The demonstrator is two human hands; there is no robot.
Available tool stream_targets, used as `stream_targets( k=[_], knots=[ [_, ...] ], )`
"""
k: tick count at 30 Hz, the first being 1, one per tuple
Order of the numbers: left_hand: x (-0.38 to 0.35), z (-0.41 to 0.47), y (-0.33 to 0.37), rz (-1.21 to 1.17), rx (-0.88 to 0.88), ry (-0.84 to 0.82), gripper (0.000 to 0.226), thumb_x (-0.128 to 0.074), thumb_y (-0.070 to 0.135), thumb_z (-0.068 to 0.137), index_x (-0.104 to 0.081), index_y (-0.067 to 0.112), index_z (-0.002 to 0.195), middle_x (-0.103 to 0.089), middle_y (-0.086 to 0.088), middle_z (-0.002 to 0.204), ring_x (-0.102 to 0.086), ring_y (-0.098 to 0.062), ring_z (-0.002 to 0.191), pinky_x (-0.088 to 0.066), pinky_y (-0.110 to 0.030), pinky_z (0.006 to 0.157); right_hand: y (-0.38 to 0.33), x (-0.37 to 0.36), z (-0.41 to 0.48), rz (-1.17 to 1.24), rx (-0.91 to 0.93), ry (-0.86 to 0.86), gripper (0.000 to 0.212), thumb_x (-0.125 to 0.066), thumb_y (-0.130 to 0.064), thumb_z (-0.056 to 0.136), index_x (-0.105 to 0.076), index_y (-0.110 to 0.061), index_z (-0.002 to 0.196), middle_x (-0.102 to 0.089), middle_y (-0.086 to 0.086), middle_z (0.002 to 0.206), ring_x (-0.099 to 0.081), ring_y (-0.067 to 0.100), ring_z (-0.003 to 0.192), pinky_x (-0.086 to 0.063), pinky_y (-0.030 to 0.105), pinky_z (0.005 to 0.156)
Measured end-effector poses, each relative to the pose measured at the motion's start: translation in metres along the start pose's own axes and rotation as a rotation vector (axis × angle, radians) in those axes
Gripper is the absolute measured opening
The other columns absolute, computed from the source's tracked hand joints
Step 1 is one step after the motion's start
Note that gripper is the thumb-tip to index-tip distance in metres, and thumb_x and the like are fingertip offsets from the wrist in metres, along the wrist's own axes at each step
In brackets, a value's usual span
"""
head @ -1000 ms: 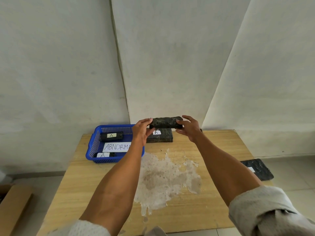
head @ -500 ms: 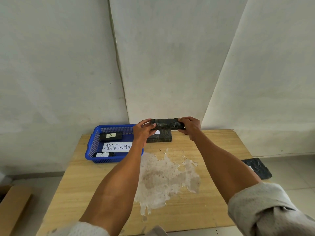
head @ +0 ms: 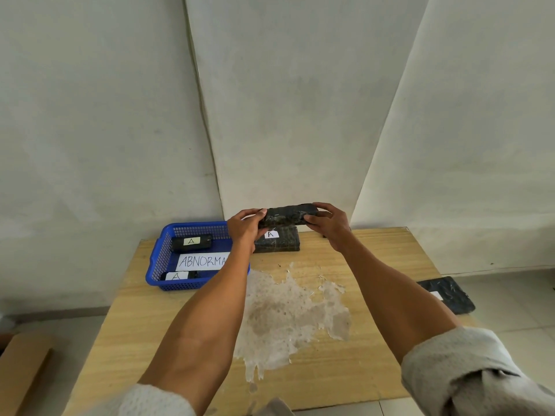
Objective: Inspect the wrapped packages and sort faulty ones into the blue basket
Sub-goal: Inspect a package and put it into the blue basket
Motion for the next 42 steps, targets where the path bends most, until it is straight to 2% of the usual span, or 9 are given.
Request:
stream_targets(
  k=[7, 9, 12, 15, 23, 30, 37, 40, 42],
  knots=[
    [-0.009, 0.001, -0.007, -0.015, 0.032, -0.052, 0.025, -0.077, 0.008, 0.085, -0.073, 0.007, 0.11, -0.072, -0.014, 0.108, -0.071, -0.028, 0.102, -0.062, -0.029, 0.074, 0.0, 0.005, 0.004, -0.125, -0.017, 0.064, 0.046, -0.081, 0.002, 0.08, -0.067, -0.009, 0.122, -0.072, 0.007, 0.11, -0.073, 0.028, 0.099, -0.063, 0.033, 0.078],
    [-0.011, 0.0, -0.012, -0.034, 0.084, -0.086, 0.024, -0.075, 0.005, 0.087, -0.075, 0.011, 0.11, -0.071, -0.013, 0.112, -0.07, -0.03, 0.103, -0.062, -0.033, 0.078, 0.002, 0.006, 0.006, -0.05, -0.054, 0.088, 0.036, -0.077, 0.006, 0.082, -0.071, -0.005, 0.115, -0.071, 0.015, 0.113, -0.072, 0.033, 0.102, -0.062, 0.039, 0.086],
    [-0.013, -0.005, -0.013, -0.181, 0.123, -0.133, 0.028, -0.075, 0.0, 0.084, -0.074, 0.007, 0.111, -0.07, -0.017, 0.115, -0.07, -0.031, 0.104, -0.062, -0.037, 0.082, 0.003, 0.005, 0.007, -0.006, -0.082, 0.112, 0.014, -0.077, -0.008, 0.087, -0.074, -0.005, 0.101, -0.07, 0.015, 0.108, -0.07, 0.033, 0.106, -0.061, 0.043, 0.09],
    [-0.014, -0.009, -0.011, -0.175, 0.068, -0.131, 0.031, -0.078, -0.002, 0.08, -0.074, 0.007, 0.109, -0.071, -0.018, 0.114, -0.071, -0.029, 0.102, -0.061, -0.033, 0.083, 0.002, 0.006, 0.009, -0.041, -0.078, 0.178, 0.022, -0.08, -0.019, 0.086, -0.075, -0.004, 0.102, -0.07, 0.012, 0.102, -0.072, 0.03, 0.1, -0.063, 0.042, 0.085],
    [-0.012, -0.01, -0.007, -0.128, -0.022, -0.106, 0.033, -0.077, -0.003, 0.082, -0.071, 0.003, 0.114, -0.072, -0.018, 0.109, -0.073, -0.026, 0.099, -0.061, -0.025, 0.076, 0.003, 0.005, 0.01, -0.076, -0.05, 0.235, 0.019, -0.083, -0.017, 0.083, -0.077, -0.003, 0.096, -0.071, 0.012, 0.097, -0.073, 0.028, 0.092, -0.064, 0.04, 0.08],
    [-0.007, -0.003, -0.003, -0.161, 0.012, -0.043, 0.013, -0.082, 0.005, 0.078, -0.074, 0.007, 0.089, -0.071, -0.016, 0.108, -0.07, -0.031, 0.104, -0.062, -0.036, 0.083, 0.002, -0.003, 0.009, -0.007, 0.023, 0.097, 0.025, -0.081, -0.003, 0.082, -0.075, -0.008, 0.105, -0.074, 0.016, 0.105, -0.074, 0.032, 0.099, -0.06, 0.039, 0.091],
    [-0.008, -0.003, 0.003, -0.166, -0.017, -0.035, 0.038, -0.077, -0.004, 0.08, -0.066, 0.008, 0.115, -0.067, -0.021, 0.111, -0.07, -0.027, 0.098, -0.062, -0.033, 0.079, 0.002, 0.0, 0.005, -0.06, 0.058, 0.098, 0.032, -0.08, 0.004, 0.08, -0.073, -0.009, 0.109, -0.076, 0.016, 0.102, -0.074, 0.031, 0.095, -0.061, 0.04, 0.091],
    [-0.011, -0.004, 0.001, -0.203, 0.032, -0.084, 0.043, -0.076, -0.006, 0.081, -0.064, 0.006, 0.121, -0.068, -0.024, 0.115, -0.069, -0.03, 0.104, -0.059, -0.038, 0.089, 0.002, 0.001, 0.004, -0.004, -0.005, 0.124, 0.039, -0.081, -0.006, 0.083, -0.068, -0.011, 0.119, -0.071, 0.013, 0.105, -0.072, 0.027, 0.098, -0.062, 0.037, 0.087],
    [-0.013, -0.007, 0.002, -0.244, 0.057, -0.139, 0.04, -0.075, -0.005, 0.082, -0.064, 0.003, 0.12, -0.069, -0.022, 0.115, -0.068, -0.032, 0.107, -0.059, -0.038, 0.09, 0.003, 0.003, 0.005, 0.06, -0.038, 0.152, 0.032, -0.082, -0.015, 0.084, -0.069, -0.005, 0.112, -0.068, 0.015, 0.108, -0.07, 0.028, 0.104, -0.061, 0.037, 0.089]
  ],
)
Point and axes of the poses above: each hand's wrist, its own z-axis towards the middle knuckle, its own x-axis out of the back of the hand, y = z × x, the point moved 5 cm from there along z, towards the middle knuckle
